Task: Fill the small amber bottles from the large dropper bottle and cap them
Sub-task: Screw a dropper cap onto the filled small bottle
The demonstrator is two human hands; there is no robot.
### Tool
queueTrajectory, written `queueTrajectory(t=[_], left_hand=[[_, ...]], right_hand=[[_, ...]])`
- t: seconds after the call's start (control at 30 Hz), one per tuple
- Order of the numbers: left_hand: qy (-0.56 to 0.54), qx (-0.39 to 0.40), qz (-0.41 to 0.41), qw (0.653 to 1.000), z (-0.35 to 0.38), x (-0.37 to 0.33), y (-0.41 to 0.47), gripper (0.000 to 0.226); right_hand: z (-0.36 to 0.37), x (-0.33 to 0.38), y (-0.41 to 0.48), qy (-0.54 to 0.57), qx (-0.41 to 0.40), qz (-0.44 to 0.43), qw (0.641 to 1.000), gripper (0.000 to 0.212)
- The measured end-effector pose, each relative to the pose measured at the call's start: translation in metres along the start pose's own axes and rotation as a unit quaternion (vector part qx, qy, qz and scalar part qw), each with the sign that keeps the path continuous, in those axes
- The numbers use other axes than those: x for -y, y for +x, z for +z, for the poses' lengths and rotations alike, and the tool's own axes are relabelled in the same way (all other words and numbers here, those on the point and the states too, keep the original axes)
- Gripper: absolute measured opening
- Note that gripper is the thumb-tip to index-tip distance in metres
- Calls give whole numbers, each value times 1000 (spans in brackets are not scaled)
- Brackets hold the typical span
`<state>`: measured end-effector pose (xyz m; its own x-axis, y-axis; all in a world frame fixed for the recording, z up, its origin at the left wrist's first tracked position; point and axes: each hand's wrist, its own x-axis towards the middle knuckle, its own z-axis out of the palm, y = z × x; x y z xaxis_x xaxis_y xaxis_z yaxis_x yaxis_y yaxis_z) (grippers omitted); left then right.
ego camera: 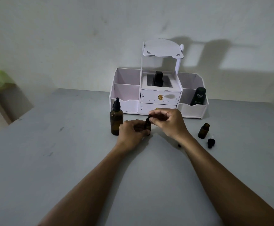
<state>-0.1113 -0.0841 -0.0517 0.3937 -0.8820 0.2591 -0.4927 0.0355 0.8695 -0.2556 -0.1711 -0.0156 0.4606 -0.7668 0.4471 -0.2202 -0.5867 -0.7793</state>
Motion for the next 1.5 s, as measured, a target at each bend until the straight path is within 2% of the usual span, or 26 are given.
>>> queueTrajectory(t=[0.1,0.23,0.33,0.5,0.63,0.77,1.0,1.17,1.33,1.5], left_hand=[[-1,-6,4,1000,0,1,1,35],[4,-7,12,1000,0,1,0,35],[0,-3,7,1000,0,2,0,36],[9,-2,15,1000,0,2,0,33],[-3,-9,11,1000,0,2,0,34],[-2,-5,15,1000,0,2,0,32],[-4,-6,13,1000,0,3,0,34],[-9,-9,6,1000,1,2,-1,35],[-6,-8,16,1000,0,1,-2,34],[-5,-10,9,1000,0,1,-2,36]], right_hand=[[4,-2,-2,2,-29,-9,1000,16],[7,0,-4,7,-22,-23,999,29],[12,0,-4,-37,-23,-42,998,24],[15,1,-7,-18,-47,-39,998,27],[20,-1,-6,-39,-56,-39,997,20],[21,-1,-8,-18,-71,-30,997,26],[24,-2,-8,-23,-103,-25,994,19],[27,-1,-10,-29,-95,-29,995,14],[28,1,-12,-23,-118,-35,992,23],[30,0,-11,-44,-121,-34,991,14]])
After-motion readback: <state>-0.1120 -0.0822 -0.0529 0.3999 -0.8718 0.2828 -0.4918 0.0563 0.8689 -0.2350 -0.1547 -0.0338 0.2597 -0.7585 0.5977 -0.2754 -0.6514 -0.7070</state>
